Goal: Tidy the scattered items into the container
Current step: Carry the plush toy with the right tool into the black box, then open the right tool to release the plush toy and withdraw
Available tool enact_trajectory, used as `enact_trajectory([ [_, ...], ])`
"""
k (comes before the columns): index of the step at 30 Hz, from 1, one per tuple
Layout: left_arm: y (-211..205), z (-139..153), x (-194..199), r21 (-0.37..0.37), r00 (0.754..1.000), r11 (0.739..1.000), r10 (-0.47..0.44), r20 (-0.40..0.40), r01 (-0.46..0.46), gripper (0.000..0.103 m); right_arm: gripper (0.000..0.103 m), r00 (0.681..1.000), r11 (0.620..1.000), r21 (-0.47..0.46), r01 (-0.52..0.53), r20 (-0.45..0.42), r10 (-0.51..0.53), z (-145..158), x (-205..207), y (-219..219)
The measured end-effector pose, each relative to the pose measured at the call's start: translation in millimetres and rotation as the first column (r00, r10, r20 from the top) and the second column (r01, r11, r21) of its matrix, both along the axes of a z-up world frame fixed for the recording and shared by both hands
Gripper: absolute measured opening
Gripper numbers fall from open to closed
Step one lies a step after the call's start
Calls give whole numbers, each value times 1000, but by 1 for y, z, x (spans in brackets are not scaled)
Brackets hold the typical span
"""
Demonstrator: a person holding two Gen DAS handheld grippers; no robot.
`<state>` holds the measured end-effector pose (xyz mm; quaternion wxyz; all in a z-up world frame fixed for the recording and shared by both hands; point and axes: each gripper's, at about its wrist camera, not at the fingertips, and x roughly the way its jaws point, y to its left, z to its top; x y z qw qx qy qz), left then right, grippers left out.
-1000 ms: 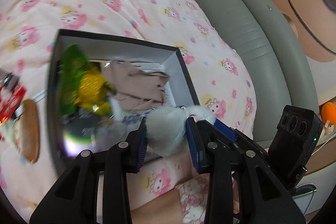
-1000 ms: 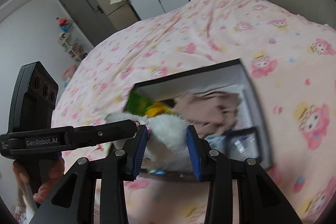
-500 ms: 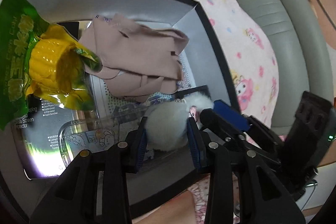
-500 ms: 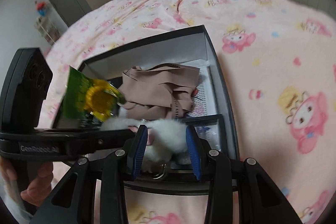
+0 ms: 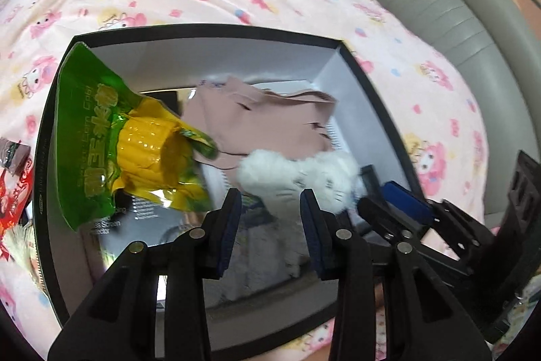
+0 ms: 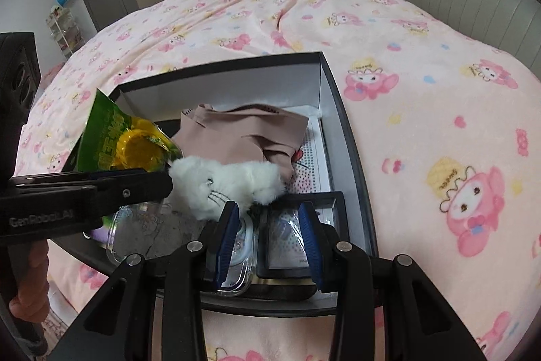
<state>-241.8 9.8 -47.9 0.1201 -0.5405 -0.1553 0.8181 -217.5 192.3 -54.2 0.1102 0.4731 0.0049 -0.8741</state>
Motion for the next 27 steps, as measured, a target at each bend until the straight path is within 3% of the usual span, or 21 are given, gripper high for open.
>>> enact_trajectory([
  [4, -1, -9, -6, 19, 1000, 1000, -2, 22, 1, 35, 34, 1000, 1000, -11, 12, -8, -12, 2, 1, 1],
  [9, 7, -7, -3, 67, 997, 995, -73, 34, 70, 36, 34, 1000, 1000, -17, -3, -7, 3, 1, 2, 0],
  [14, 15, -12, -8, 14, 995, 996, -93, 45, 93, 37, 34, 1000, 1000, 8, 11, -9, -11, 1, 2, -2],
  [18, 18, -13, -13, 25, 995, 996, -92, 49, 90, 37, 34, 1000, 1000, 2, 11, 2, -11, -2, 0, -1],
  [22, 15, 1, 0, 43, 994, 993, -112, 1, 112, 39, 34, 1000, 1000, -12, 1, 2, -1, -2, 2, -2],
  [27, 13, 0, -2, -13, 998, 998, -67, -4, 67, 43, 34, 1000, 1000, -2, -1, -6, 1, -2, 0, -4],
])
